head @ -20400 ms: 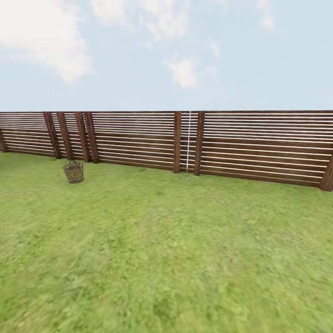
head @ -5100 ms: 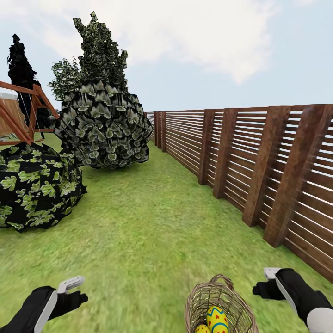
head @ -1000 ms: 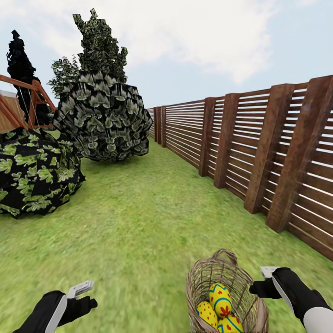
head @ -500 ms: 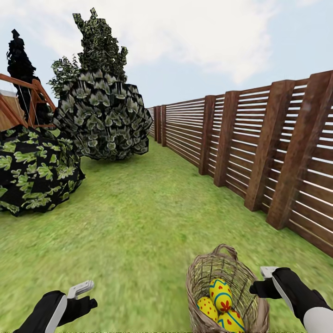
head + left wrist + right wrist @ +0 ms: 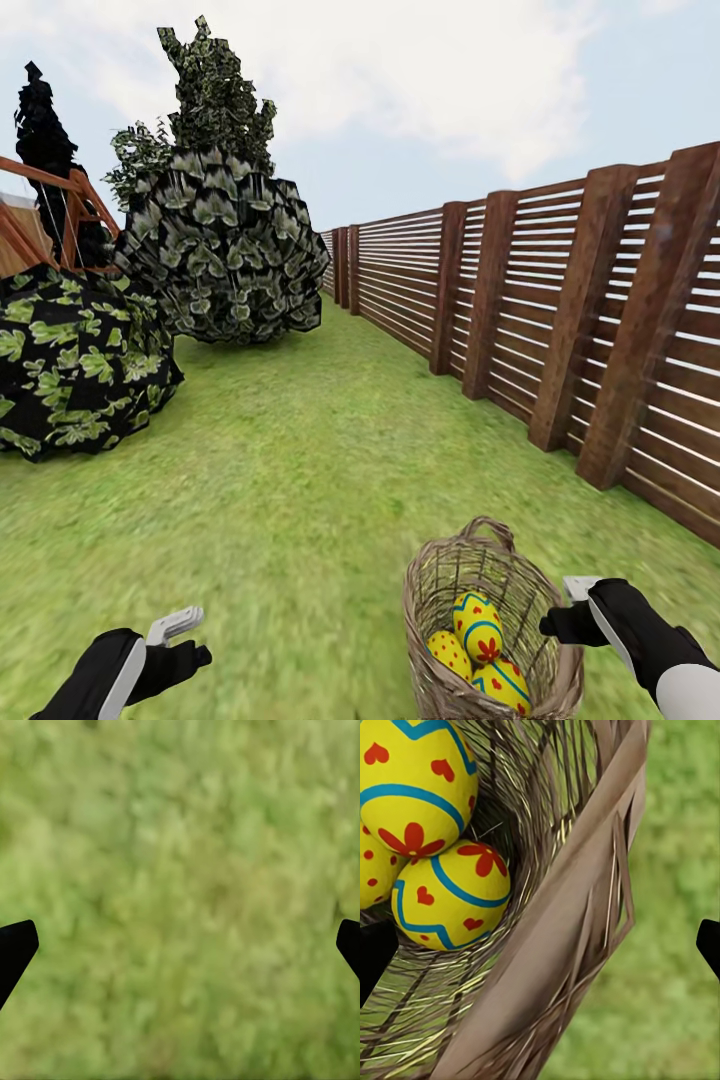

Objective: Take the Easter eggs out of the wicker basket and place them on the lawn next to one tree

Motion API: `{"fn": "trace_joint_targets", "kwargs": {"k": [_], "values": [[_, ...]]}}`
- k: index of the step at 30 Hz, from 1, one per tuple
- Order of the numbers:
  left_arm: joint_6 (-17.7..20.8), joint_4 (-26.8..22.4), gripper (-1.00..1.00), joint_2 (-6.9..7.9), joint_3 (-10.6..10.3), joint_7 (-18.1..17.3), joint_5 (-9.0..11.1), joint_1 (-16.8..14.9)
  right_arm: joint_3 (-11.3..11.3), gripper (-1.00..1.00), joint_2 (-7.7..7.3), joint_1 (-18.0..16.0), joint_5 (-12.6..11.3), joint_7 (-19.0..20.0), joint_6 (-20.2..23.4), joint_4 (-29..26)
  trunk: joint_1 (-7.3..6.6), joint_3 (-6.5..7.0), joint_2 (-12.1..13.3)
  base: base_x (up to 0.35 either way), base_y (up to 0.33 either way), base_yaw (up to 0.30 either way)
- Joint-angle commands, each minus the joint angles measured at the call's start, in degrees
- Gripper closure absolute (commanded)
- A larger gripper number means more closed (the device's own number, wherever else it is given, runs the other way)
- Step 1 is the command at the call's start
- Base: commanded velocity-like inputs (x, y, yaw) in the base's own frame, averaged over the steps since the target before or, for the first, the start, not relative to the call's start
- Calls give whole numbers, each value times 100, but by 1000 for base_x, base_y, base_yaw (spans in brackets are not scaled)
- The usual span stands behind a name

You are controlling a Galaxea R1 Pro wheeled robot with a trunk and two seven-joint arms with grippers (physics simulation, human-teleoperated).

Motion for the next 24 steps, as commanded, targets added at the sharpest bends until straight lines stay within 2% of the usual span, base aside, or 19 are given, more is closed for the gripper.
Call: {"fn": "trace_joint_targets", "kwargs": {"k": [1,20,24], "values": [[29,-5,-100,-2,14,-19,5,-3,-6,-100,-1,-2,32,32,25,-8,21,-25,-44,0,0,0],[29,-5,-100,-11,14,-19,5,-3,-6,-100,-1,-2,32,32,25,-8,439,-366,-806,0,0,0],[29,-5,-100,-11,14,-19,5,-3,-3,-100,1,-2,32,32,25,-8,449,-454,-812,0,0,0]]}}
